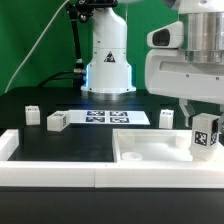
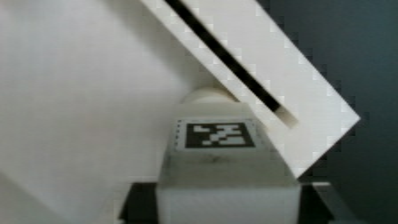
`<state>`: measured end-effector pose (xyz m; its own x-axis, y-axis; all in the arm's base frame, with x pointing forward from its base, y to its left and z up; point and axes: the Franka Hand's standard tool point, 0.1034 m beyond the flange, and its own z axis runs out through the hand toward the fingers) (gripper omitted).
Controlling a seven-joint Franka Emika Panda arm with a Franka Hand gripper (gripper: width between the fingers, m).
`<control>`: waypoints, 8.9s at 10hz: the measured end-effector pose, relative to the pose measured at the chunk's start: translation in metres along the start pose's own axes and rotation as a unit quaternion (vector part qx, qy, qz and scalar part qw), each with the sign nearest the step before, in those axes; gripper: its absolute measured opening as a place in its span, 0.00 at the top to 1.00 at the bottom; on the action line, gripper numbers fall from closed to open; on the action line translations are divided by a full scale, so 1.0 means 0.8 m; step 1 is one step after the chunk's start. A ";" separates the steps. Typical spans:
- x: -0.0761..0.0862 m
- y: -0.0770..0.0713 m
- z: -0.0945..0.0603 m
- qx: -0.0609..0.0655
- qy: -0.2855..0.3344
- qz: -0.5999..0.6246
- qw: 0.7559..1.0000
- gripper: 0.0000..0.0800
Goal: Assemble one leg
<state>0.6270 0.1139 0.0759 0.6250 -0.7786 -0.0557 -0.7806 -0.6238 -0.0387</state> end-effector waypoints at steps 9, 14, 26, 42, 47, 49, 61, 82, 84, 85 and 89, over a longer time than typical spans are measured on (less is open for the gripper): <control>-0.006 -0.003 0.002 0.011 0.005 0.361 0.932 0.64; -0.009 -0.005 0.000 0.004 0.006 0.224 0.975 0.20; -0.005 -0.002 0.001 -0.025 0.023 -0.372 0.928 0.19; -0.006 -0.002 0.004 0.002 0.018 0.016 1.000 0.64; -0.004 0.001 0.004 0.023 0.020 0.263 0.964 0.63; -0.003 0.002 0.004 0.026 0.013 0.309 0.951 0.63; -0.016 -0.010 0.006 0.006 0.034 -0.116 0.993 0.19; 0.002 -0.002 0.005 0.017 0.036 -0.121 0.992 0.64; 0.002 -0.001 0.005 0.018 0.034 -0.011 0.999 0.64; 0.002 0.000 0.005 0.018 0.033 0.033 0.999 0.64; 0.002 0.002 0.005 0.019 0.032 0.231 0.972 0.64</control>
Offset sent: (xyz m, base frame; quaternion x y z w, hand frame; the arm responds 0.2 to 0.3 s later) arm -0.0112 -0.0077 -0.0056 0.0130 0.0576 0.3191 0.9459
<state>0.6263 0.1120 0.0720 0.2052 -0.9786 -0.0139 -0.9771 -0.2040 -0.0608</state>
